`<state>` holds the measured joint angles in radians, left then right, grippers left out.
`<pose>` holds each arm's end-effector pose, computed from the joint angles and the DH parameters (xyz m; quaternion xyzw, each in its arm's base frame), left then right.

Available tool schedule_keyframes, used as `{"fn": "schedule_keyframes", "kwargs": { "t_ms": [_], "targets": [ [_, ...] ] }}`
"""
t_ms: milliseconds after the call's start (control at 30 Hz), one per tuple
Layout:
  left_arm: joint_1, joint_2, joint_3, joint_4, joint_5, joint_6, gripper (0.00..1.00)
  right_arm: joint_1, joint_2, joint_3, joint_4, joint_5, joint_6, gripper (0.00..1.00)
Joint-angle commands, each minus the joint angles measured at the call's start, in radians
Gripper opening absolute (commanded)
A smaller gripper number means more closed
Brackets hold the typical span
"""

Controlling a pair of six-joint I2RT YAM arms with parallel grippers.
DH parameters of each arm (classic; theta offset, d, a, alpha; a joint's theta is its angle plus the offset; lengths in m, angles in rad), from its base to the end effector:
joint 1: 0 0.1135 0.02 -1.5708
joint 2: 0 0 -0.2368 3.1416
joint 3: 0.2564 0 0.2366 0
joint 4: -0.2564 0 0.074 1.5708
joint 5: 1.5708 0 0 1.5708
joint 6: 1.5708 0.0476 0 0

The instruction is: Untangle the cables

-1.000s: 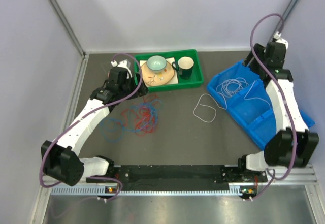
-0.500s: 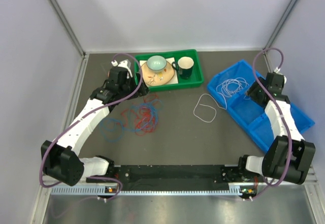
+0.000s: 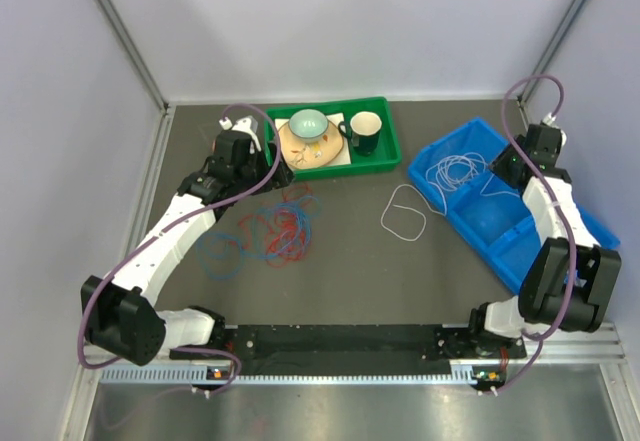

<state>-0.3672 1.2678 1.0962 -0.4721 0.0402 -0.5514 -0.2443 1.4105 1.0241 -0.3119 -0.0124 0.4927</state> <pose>0.2628 -0.1031 0.2866 -0.0733 0.8913 -0.2143 0.3927 0.3009 -0.0744 0.2384 0.3240 0.8464 0.0579 0.4186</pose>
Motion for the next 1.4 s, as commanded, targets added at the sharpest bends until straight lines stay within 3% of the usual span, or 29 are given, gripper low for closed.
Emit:
{"fn": "schedule_keyframes", "kwargs": {
  "t_ms": [0,167,267,300,400,633,967,1167,1233,1333,1367],
  "targets": [
    [0.005,0.001,0.004,0.038,-0.003,0.001,0.82,0.002,0.028,0.070,0.039,0.009,0.007,0.40],
    [0.005,0.001,0.005,0.038,0.000,0.002,0.82,0.002,0.067,0.079,0.040,0.008,0.001,0.39],
    [0.007,0.001,0.005,0.038,-0.003,0.001,0.82,0.000,0.077,0.086,0.043,0.005,-0.003,0.26],
    [0.005,0.001,0.005,0.036,-0.003,0.001,0.82,0.002,0.082,0.088,0.043,0.006,-0.006,0.16],
    [0.007,-0.001,0.004,0.035,-0.006,0.001,0.82,0.002,0.078,0.090,0.042,0.009,-0.005,0.00],
    [0.005,-0.002,0.007,0.032,-0.014,0.002,0.81,0.003,-0.033,0.097,0.042,-0.014,0.006,0.00],
    [0.007,0.001,0.010,0.026,-0.020,-0.001,0.81,0.108,-0.033,0.283,0.027,-0.074,0.061,0.00],
    [0.005,-0.010,0.010,0.018,-0.026,-0.004,0.81,0.138,0.034,0.363,0.005,-0.038,0.030,0.00],
    [0.007,-0.013,0.010,0.016,-0.028,-0.004,0.81,0.138,0.025,0.315,-0.009,0.058,-0.003,0.00],
    [0.005,-0.013,0.004,0.021,-0.025,-0.002,0.81,0.126,0.034,0.262,-0.022,0.153,-0.046,0.21],
    [0.005,-0.007,0.005,0.021,-0.022,-0.002,0.81,0.119,0.051,0.264,-0.041,0.147,-0.051,0.37]
  ]
}}
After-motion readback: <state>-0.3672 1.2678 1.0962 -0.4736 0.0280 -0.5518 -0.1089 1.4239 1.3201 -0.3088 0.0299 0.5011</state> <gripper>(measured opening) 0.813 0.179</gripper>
